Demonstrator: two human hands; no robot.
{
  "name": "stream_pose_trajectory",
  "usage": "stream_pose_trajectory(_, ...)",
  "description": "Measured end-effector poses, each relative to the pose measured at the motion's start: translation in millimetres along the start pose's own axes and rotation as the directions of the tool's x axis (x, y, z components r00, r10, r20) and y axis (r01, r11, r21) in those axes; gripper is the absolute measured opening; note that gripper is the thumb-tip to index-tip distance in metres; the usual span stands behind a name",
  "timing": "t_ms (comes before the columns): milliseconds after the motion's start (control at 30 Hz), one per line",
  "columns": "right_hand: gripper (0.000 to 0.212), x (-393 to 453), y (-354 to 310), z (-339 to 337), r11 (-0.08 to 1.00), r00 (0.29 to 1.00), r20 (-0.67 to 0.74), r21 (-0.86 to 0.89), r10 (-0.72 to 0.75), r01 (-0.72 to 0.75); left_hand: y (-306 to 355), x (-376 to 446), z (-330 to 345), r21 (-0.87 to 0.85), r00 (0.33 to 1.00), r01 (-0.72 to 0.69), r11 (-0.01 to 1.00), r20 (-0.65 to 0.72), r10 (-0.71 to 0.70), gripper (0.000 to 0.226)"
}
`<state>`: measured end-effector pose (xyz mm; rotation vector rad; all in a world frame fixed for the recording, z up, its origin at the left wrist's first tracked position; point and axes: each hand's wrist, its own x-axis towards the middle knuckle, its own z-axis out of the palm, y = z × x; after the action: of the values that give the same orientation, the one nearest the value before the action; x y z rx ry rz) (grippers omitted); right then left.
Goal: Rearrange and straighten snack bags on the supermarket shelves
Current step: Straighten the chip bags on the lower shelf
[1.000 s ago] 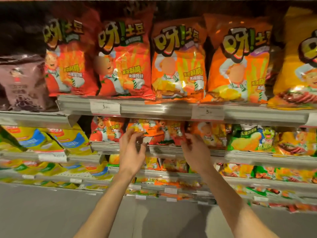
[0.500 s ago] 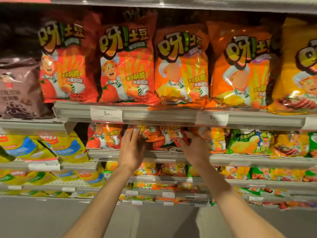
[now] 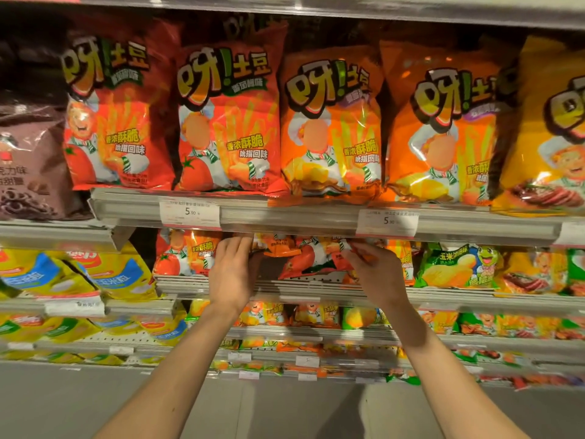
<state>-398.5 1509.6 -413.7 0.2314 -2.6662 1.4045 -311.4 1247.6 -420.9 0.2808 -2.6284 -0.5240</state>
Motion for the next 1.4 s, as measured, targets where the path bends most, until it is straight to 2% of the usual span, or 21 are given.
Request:
stream_pose_trajectory(200, 0.021, -2.7, 8.6, -4.9, 0.986, 0.999, 0.013, 0.162, 0.038, -0.04, 0.3, -3.0, -13.5, 0.122, 0.991, -0.105, 0.987, -0.075, 0.115, 0.036)
stream_pose_trajectory(267, 0.021, -6.7, 13.0, -6.3, 0.98, 0.998, 0.009, 0.189, 0.056, -0.057, -1.4, -4.4, -17.8, 0.193, 0.995, -0.093, 0.977, -0.007, 0.096, 0.044)
stream_pose_trajectory(367, 0.025, -14.8, 19.3, -7.0, 0.983, 0.999, 0.004, 0.175, 0.053, -0.052, -5.8, -9.3, -20.2, 0.259, 0.987, -0.011, 0.966, 0.159, -0.032, 0.066)
stream_pose_trajectory(433, 0.027, -18.9, 23.0, -7.7, 0.981, 0.999, -0.002, 0.188, 0.043, -0.042, -4.0, -16.7, -20.9, 0.169, 0.99, -0.009, 0.986, 0.137, -0.014, 0.063)
stream_pose_trajectory(500, 0.025, -21.9, 25.2, -10.6, 0.975, 0.999, 0.001, 0.219, 0.042, -0.041, 3.2, -28.2, -14.5, 0.011, 0.997, -0.07, 0.998, 0.021, 0.069, 0.041)
stream_pose_trajectory(533, 0.024, -22.7, 25.5, -12.7, 0.972, 0.999, 0.011, 0.23, 0.042, -0.043, 9.6, -34.6, -10.4, -0.076, 0.998, -0.062, 0.995, -0.021, 0.06, 0.027)
stream_pose_trajectory(567, 0.023, -23.3, 25.6, -14.9, 0.971, 0.999, 0.024, 0.235, 0.038, -0.043, 17.5, -39.4, -7.7, -0.183, 1.0, -0.007, 0.983, -0.003, 0.006, 0.016)
stream_pose_trajectory(600, 0.022, -23.2, 25.0, -16.8, 0.97, 0.999, 0.036, 0.239, 0.034, -0.042, 25.9, -40.9, -5.6, -0.293, 0.993, 0.106, 0.95, 0.081, -0.086, 0.013)
stream_pose_trajectory(633, 0.021, -23.1, 24.2, -18.8, 0.969, 0.998, 0.046, 0.244, 0.033, -0.044, 34.1, -40.8, -2.7, -0.367, 0.963, 0.239, 0.899, 0.212, -0.169, 0.02)
stream_pose_trajectory(700, 0.019, -22.7, 23.3, -23.8, 0.96, 0.996, 0.072, 0.27, 0.057, -0.075, 48.2, -36.9, 2.3, -0.428, 0.882, 0.405, 0.808, 0.417, -0.221, 0.035)
stream_pose_trajectory(800, 0.016, -25.0, 20.5, -33.1, 0.929, 0.986, 0.136, 0.343, 0.097, -0.139, 64.2, -28.0, 10.4, -0.552, 0.811, 0.556, 0.621, 0.523, -0.262, 0.055)
stream_pose_trajectory(967, 0.016, -36.4, 16.2, -48.6, 0.9, 0.973, 0.215, 0.401, 0.088, -0.17, 72.4, -18.2, 13.8, -0.555, 0.744, 0.655, 0.512, 0.594, -0.307, 0.073)
stream_pose_trajectory(1033, 0.013, -41.4, 16.1, -53.4, 0.906, 0.965, 0.247, 0.382, 0.089, -0.181, 74.0, -15.1, 12.5, -0.555, 0.735, 0.661, 0.504, 0.614, -0.288, 0.083)
stream_pose_trajectory(1233, 0.006, -49.8, 18.3, -59.2, 0.929, 0.937, 0.328, 0.294, 0.122, -0.224, 80.6, -10.9, 10.9, -0.565, 0.749, 0.633, 0.529, 0.62, -0.234, 0.068)
stream_pose_trajectory(1267, 0.01, -50.9, 16.6, -60.0, 0.927, 0.932, 0.335, 0.29, 0.137, -0.24, 79.2, -13.7, 12.4, -0.579, 0.754, 0.631, 0.516, 0.614, -0.233, 0.068)
stream_pose_trajectory(1333, 0.029, -52.8, 14.1, -58.5, 0.936, 0.926, 0.342, 0.243, 0.162, -0.253, 74.8, -21.4, 14.1, -0.604, 0.764, 0.621, 0.5, 0.608, -0.215, 0.072)
stream_pose_trajectory(1400, 0.039, -55.5, 6.9, -52.9, 0.919, 0.918, 0.342, 0.259, 0.202, -0.298, 69.7, -27.8, 13.9, -0.624, 0.772, 0.61, 0.488, 0.606, -0.19, 0.066)
